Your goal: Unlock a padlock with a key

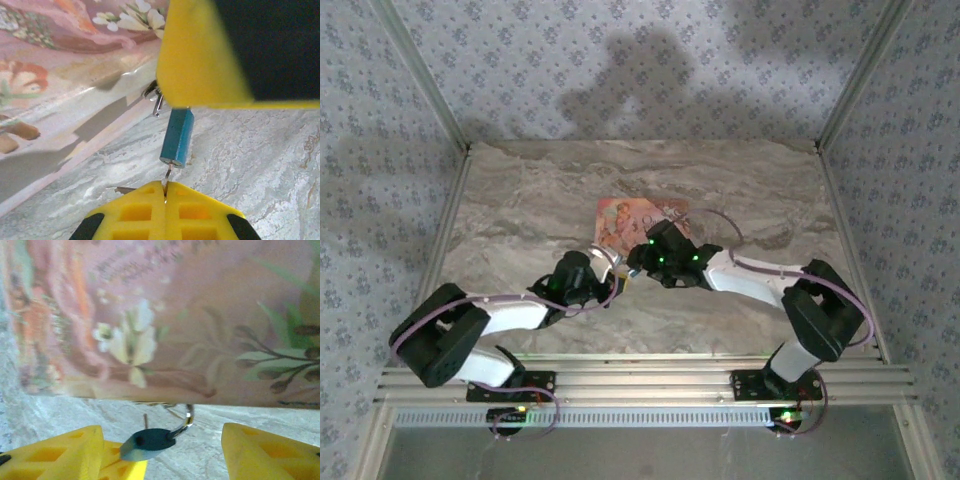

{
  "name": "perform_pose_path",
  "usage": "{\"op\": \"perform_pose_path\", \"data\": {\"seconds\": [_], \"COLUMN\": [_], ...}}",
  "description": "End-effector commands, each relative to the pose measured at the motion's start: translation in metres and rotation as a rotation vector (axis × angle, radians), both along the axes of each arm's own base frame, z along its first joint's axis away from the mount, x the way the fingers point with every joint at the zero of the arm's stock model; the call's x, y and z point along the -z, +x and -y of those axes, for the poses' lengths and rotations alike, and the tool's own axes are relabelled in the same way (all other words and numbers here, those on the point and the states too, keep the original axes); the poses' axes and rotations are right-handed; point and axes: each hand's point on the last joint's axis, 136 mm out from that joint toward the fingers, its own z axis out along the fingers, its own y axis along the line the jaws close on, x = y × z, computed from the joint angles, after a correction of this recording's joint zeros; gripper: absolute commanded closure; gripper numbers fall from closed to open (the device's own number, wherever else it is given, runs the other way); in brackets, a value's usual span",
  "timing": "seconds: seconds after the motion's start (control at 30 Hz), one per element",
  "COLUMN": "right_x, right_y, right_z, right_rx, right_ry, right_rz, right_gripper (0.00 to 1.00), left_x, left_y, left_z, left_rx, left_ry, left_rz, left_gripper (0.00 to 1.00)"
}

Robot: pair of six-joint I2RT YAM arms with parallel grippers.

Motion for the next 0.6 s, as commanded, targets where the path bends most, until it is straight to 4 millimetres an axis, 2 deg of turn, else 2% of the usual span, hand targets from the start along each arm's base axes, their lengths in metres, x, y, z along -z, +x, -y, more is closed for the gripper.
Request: {"op": "perform_pose_path", "data": {"seconds": [0.0,0.27,0.57], "right_x": [-0.026,-0.030,-0.032], "right_y": [0.004,0.006,0.008], "right_z": [0.006,0.018,0.048], "right_rx": [-0.018,-0.095,-0.183], "right_ry": [-0.032,0.002,-0.007], "right_rz": [0.071,0.079,0.039], "right_gripper": [0.35,0.36,0.38], "left_x": [-0.020,-0.024,-0.020], "left_y": [0.012,0.010,0.003], "left_z": [-0.001,0.001,0.006], "left_rx": [-0.013,0.062,0.224], "left_ry": [0.010,0.079,0.169], "left_rz": [0.067,0.107,0.211], "left_gripper": [1.00,1.00,1.00]}}
